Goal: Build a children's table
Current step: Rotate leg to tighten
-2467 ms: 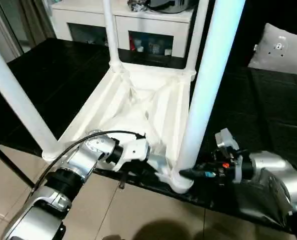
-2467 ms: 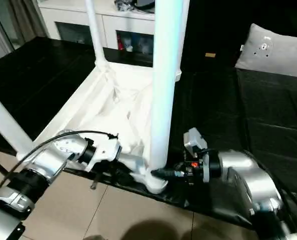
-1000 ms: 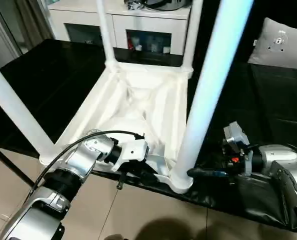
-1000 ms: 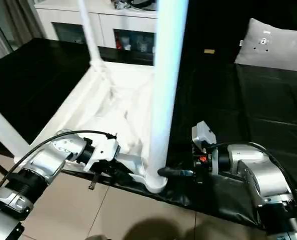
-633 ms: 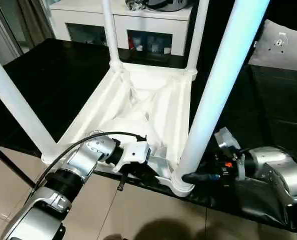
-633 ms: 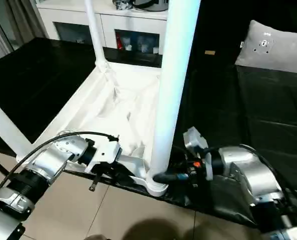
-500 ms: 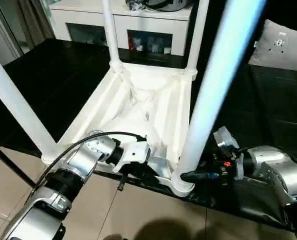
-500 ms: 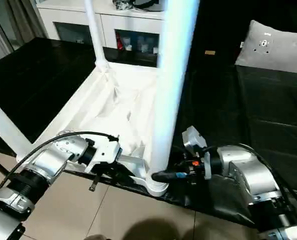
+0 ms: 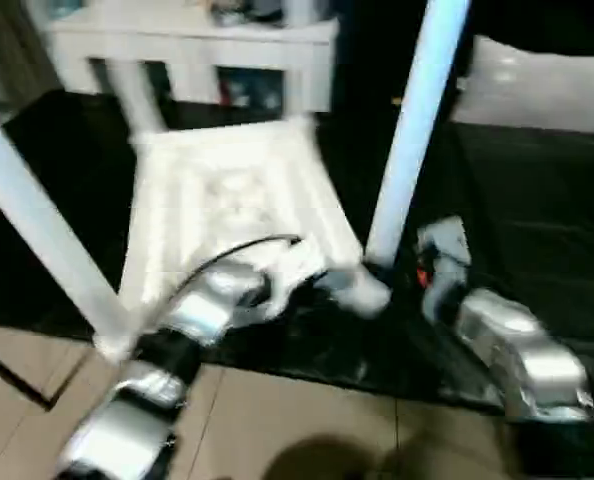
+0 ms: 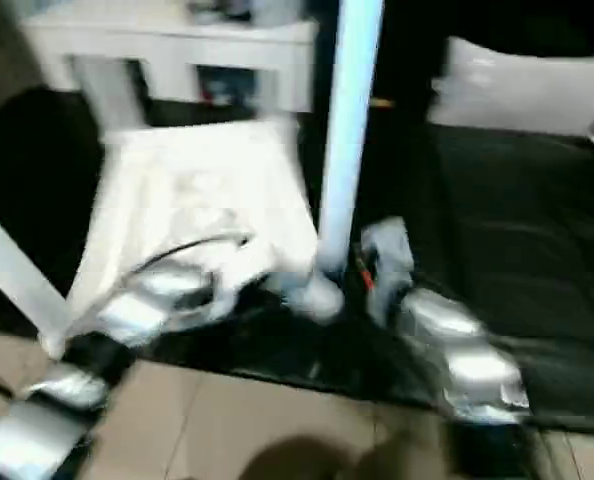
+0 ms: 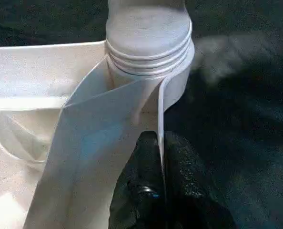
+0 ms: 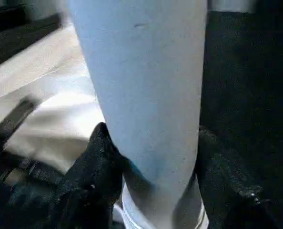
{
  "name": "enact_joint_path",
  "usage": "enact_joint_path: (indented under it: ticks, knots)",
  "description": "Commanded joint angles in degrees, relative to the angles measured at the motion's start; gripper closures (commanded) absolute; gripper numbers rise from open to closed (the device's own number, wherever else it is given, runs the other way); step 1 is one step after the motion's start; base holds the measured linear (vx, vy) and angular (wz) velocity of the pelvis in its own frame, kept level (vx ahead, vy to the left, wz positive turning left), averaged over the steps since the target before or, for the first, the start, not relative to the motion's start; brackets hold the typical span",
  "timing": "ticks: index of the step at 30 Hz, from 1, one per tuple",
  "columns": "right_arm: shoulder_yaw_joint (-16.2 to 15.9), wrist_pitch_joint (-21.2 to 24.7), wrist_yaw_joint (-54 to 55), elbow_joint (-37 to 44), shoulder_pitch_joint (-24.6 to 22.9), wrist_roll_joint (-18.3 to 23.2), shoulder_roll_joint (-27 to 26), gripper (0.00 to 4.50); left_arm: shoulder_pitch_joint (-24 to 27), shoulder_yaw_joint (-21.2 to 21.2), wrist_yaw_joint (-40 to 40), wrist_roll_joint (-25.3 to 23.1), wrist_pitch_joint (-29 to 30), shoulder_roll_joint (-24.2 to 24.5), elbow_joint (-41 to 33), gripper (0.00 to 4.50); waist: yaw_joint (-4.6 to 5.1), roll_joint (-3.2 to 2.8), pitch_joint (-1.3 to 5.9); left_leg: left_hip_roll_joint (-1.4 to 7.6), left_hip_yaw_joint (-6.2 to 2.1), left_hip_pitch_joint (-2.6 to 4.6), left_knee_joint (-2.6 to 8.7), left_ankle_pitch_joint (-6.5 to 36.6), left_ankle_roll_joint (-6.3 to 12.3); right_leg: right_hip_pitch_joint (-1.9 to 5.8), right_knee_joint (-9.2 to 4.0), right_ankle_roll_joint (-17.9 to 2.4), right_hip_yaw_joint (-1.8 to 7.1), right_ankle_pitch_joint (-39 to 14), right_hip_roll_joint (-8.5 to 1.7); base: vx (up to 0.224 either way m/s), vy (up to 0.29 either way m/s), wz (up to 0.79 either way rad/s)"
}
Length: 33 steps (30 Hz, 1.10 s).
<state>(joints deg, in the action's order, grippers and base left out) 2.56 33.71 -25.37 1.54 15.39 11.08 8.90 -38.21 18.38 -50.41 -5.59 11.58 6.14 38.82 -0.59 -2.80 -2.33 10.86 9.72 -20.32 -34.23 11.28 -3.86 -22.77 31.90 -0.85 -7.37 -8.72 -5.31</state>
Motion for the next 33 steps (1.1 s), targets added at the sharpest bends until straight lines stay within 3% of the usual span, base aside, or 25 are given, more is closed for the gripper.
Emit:
enact_joint_path:
  ticks: [1, 3, 4, 5, 9, 11, 12, 15, 16, 17, 18, 19, 20, 21, 23, 24, 26, 27, 31, 32, 33]
  knots:
    - [-4.2, 0.8, 2.7, -1.1, 0.6, 0.8, -3.8, 2.51, -2.4, -1.5, 3.9, 2.3, -2.0, -4.5, -1.3, 4.5, 0.08, 0.43, 3.06, 0.81, -1.24, 0.15, 3.98, 17.8, 2.07, 2.52, -6.6, -0.2, 1.07, -34.5, -3.19, 0.0, 0.0, 0.0]
    - [-4.9, -1.6, 4.5, -1.6, 0.8, -1.3, -4.8, 1.86, -2.5, -0.9, 4.8, 1.3, -2.6, -5.5, -1.0, 4.5, 0.26, 0.86, 3.32, 1.06, -1.11, -0.33, 4.21, 15.6, 3.19, 2.75, -5.8, -2.4, 1.87, -29.3, -3.26, 0.0, 0.0, 0.0]
    - [-5.1, -2.0, 3.9, -1.1, 0.5, -1.4, -4.9, 1.86, -2.3, -0.7, 4.4, 1.0, -2.7, -5.3, -1.5, 4.5, 0.18, 0.79, 3.34, 1.18, -1.16, -0.5, 4.33, 14.9, 3.61, 2.92, -5.47, -3.0, 2.09, -28.0, -3.33, 0.0, 0.0, 0.0]
    - [-4.9, -2.3, 3.0, -0.3, 0.0, -0.8, -5.1, 1.86, -2.0, -0.7, 3.8, 1.0, -2.7, -4.8, -2.3, 4.5, 0.01, 0.34, 3.38, 1.38, -1.14, -0.59, 4.42, 13.9, 4.33, 3.01, -5.06, -4.2, 2.48, -25.9, -3.48, 0.0, 0.0, 0.0]
    - [-4.1, -2.3, 0.1, 2.4, -1.4, 0.8, -4.3, 1.37, -1.6, -0.1, 2.2, 0.3, -3.7, -2.8, -2.7, 4.5, -0.4, 0.3, 3.73, 1.58, -0.76, -0.76, 4.07, 10.0, 5.83, 3.13, -4.1, -7.5, 3.11, -19.5, -3.59, 0.0, 0.0, 0.0]
    - [-3.6, -2.6, -3.2, 2.3, -2.2, 1.6, -0.2, 1.18, -1.5, 0.5, 0.1, 0.1, -5.1, -0.6, -2.0, 4.5, -0.67, -0.04, 3.74, 1.52, -0.76, -0.81, 3.98, 9.4, 6.16, 3.22, -3.97, -7.8, 3.14, -18.7, -3.61, 0.0, 0.0, 0.0]
    - [-3.1, -2.9, -5.3, 1.9, -2.6, 1.8, 2.5, 1.04, -1.4, 0.8, -1.5, -0.1, -5.9, 0.7, -1.7, 4.5, -1.12, 0.49, 3.89, 1.49, -0.68, -1.03, 3.83, 7.9, 7.03, 3.7, -3.65, -7.7, 3.19, -17.4, -3.63, 0.0, 0.0, 0.0]
    - [-1.7, -4.2, -12.0, 2.2, -3.2, 3.3, 7.9, 0.85, -0.6, 1.3, -7.5, 0.8, -7.7, 3.8, -4.1, 4.5, -1.6, -0.44, 3.92, 1.74, -0.64, -0.97, 3.78, 7.0, 7.42, 3.5, -3.51, -8.3, 3.22, -16.6, -3.65, 0.0, 0.0, 0.0]
    - [-1.6, -5.1, -16.3, 2.4, -3.4, 4.1, 10.7, 0.74, 0.1, 2.2, -11.2, 1.2, -9.5, 5.5, -5.6, 4.5, -1.72, -0.27, 4.01, 1.74, -0.58, -0.94, 3.69, 7.4, 7.34, 3.61, -3.51, -8.4, 3.26, -15.9, -3.56, 0.0, 0.0, 0.0]
    - [-1.6, -5.8, -18.8, 2.1, -3.3, 4.4, 12.2, 0.61, 0.2, 2.7, -13.1, 1.3, -10.9, 6.3, -5.8, 4.5, -1.97, -0.67, 4.07, 1.96, -0.71, -0.86, 3.7, 7.4, 7.55, 3.61, -3.26, -9.0, 3.31, -14.7, -3.62, 0.0, 0.0, 0.0]
    - [-2.2, -8.1, -23.7, 1.2, -3.8, 4.4, 15.1, 0.52, 0.6, 4.6, -16.5, 0.4, -13.2, 8.4, -6.3, 4.5, -2.02, 0.11, 4.06, 2.02, -0.51, -0.83, 3.63, 7.5, 7.9, 3.45, -3.18, -9.5, 3.37, -13.9, -3.5, 0.0, 0.0, 0.0]
    - [-2.3, -8.6, -24.8, 1.1, -4.0, 4.4, 15.8, 0.46, 0.8, 5.1, -17.1, 0.1, -13.6, 8.8, -6.4, 4.5, -2.25, -0.18, 4.04, 2.11, -0.63, -0.87, 3.69, 7.7, 8.01, 3.56, -2.9, -9.7, 3.37, -13.9, -3.66, 0.0, 0.0, 0.0]
    - [-2.5, -9.3, -26.0, 0.9, -4.2, 4.3, 16.6, 0.46, 0.9, 5.7, -17.9, -0.2, -14.1, 9.5, -6.6, 4.5, -2.52, -0.53, 3.96, 2.23, -0.47, -0.57, 3.64, 8.1, 8.12, 3.17, -3.06, -9.8, 3.38, -14.7, -3.58, 0.0, 0.0, 0.0]
    - [-3.0, -10.2, -28.2, 0.6, -4.5, 4.1, 18.3, 0.4, 1.2, 6.6, -19.4, -0.6, -14.6, 10.5, -6.9, 4.5, -2.87, -0.52, 3.88, 2.36, -0.49, -0.49, 3.7, 8.2, 7.78, 3.11, -3.04, -9.9, 3.36, -15.2, -3.56, 0.0, 0.0, 0.0]
    - [-4.3, -12.2, -35.8, -0.7, -3.9, 5.7, 22.2, 0.12, 1.7, 6.5, -23.9, 1.7, -15.3, 11.4, -7.4, 4.5, -3.34, -1.07, 3.88, 2.49, -0.33, -0.02, 3.69, 9.2, 7.12, 2.85, -3.06, -10.4, 3.43, -14.9, -3.43, 0.0, 0.0, 0.0]
    - [-5.2, -14.2, -39.6, -1.4, -3.6, 6.0, 23.9, 0.12, 2.1, 6.7, -26.7, 2.9, -16.2, 11.8, -7.8, 4.5, -3.65, -0.3, 3.9, 2.61, -0.28, -0.19, 3.71, 9.5, 7.17, 3.13, -2.91, -10.8, 3.48, -14.3, -3.49, 0.0, 0.0, 0.0]
    - [-5.7, -14.7, -41.7, -1.5, -3.6, 6.3, 24.7, 0.12, 2.3, 7.2, -28.1, 3.0, -16.6, 12.3, -8.1, 4.5, -4.29, -0.68, 3.95, 2.79, -0.3, -0.23, 3.66, 8.8, 7.38, 2.98, -2.57, -11.2, 3.64, -13.6, -3.68, 0.0, 0.0, 0.0]
    - [-6.5, -14.1, -45.6, -1.5, -3.2, 7.8, 25.8, 0.12, 3.0, 8.0, -31.3, 4.0, -16.7, 13.4, -9.8, 4.5, -4.61, -0.33, 3.98, 2.74, -0.33, -0.23, 3.62, 9.2, 7.39, 3.04, -2.49, -11.4, 3.58, -13.7, -3.7, 0.0, 0.0, 0.0]
    - [-8.2, -14.6, -50.6, -3.6, -1.8, 8.8, 26.6, 0.12, 3.5, 8.9, -34.3, 4.9, -17.0, 14.8, -10.9, 4.5, -4.9, -0.72, 3.93, 2.66, -0.31, -0.31, 3.55, 9.8, 7.33, 2.94, -2.57, -11.4, 3.54, -15.0, -3.67, 0.0, 0.0, 0.0]
    - [-8.6, -14.9, -51.3, -4.2, -1.7, 8.5, 26.8, 0.27, 3.6, 9.1, -34.5, 4.8, -17.2, 15.0, -10.9, 4.5, -4.94, 0.53, 3.79, 2.59, -0.11, -0.34, 3.61, 10.2, 7.06, 2.92, -2.85, -11.0, 3.59, -16.4, -3.62, 0.0, 0.0, 0.0]
    - [-8.9, -14.5, -51.8, -4.7, -1.4, 8.6, 26.7, 0.47, 3.5, 9.4, -34.4, 4.5, -17.4, 15.1, -10.9, 4.5, -5.41, 0.39, 3.66, 2.52, -0.22, -0.35, 3.62, 10.3, 6.59, 2.92, -2.72, -10.3, 3.57, -19.4, -3.88, 0.0, 0.0, 0.0]
